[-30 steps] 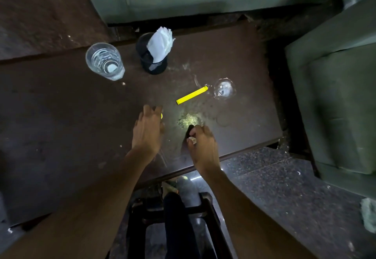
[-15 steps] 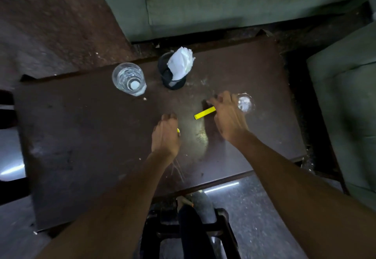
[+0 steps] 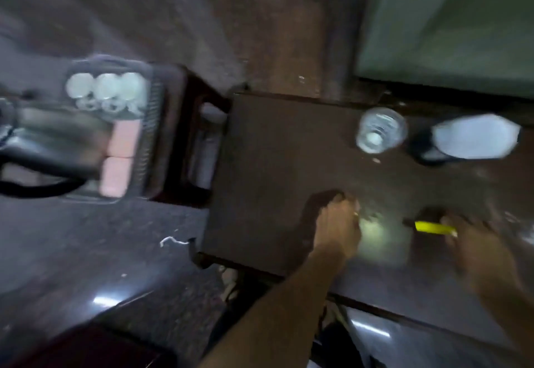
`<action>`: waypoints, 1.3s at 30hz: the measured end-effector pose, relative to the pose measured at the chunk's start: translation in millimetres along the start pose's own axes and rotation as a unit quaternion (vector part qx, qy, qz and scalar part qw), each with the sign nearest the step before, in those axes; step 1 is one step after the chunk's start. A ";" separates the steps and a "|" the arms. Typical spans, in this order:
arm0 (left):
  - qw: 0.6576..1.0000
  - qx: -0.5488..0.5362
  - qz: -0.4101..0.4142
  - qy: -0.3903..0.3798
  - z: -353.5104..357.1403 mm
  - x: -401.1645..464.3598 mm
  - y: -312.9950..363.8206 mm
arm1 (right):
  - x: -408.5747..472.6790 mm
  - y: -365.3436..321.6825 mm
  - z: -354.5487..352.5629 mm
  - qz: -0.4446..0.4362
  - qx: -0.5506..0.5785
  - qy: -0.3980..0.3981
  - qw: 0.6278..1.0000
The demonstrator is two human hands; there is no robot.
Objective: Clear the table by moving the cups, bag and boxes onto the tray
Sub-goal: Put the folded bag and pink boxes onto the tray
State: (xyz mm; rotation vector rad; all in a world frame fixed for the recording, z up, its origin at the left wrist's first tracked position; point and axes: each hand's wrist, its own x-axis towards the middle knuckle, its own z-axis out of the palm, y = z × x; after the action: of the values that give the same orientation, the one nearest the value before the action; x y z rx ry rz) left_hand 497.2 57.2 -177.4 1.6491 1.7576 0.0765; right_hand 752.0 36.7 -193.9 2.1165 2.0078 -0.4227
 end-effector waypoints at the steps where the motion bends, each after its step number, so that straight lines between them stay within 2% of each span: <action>1: 0.999 -0.035 -0.008 0.037 -16.4 -4.6 -14.9 | -0.8 -25.3 -2.8 -0.015 0.012 0.004 1.000; 4: 0.979 -0.127 -0.041 0.155 -69.5 -22.2 -66.4 | -4.3 -125.6 -8.8 -0.096 0.061 0.009 0.993; 6: 0.957 -0.173 -0.041 0.231 -107.1 -30.9 -96.4 | -4.2 -193.0 -17.4 -0.159 0.084 0.042 0.983; 10: 0.887 -0.200 -0.059 0.411 -192.4 -51.2 -184.1 | 15.6 -343.9 -50.0 -0.282 0.168 0.108 0.938; 13: 0.832 -0.210 -0.133 0.495 -244.3 -72.8 -248.6 | 31.6 -450.2 -88.2 -0.365 0.195 0.143 0.899; 16: 0.820 -0.183 -0.203 0.503 -277.0 -96.4 -301.6 | 46.9 -536.5 -115.8 -0.421 0.194 0.134 0.876; 22: 0.861 -0.065 -0.259 0.434 -297.6 -110.0 -354.0 | 79.3 -634.6 -124.3 -0.463 0.108 0.075 0.877; 29: 0.905 -0.007 -0.253 0.341 -299.9 -107.9 -375.8 | 108.0 -664.8 -108.0 -0.463 0.069 0.067 0.881; 39: 0.915 0.017 -0.256 0.310 -295.2 -107.6 -388.1 | 116.2 -680.2 -102.5 -0.419 0.126 0.102 0.894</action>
State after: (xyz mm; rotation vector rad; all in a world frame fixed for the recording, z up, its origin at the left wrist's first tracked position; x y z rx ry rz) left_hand 5.4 13.4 -102.5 1.1953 2.6355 0.3592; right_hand 86.2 222.4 -98.9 1.3116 3.0832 -0.6188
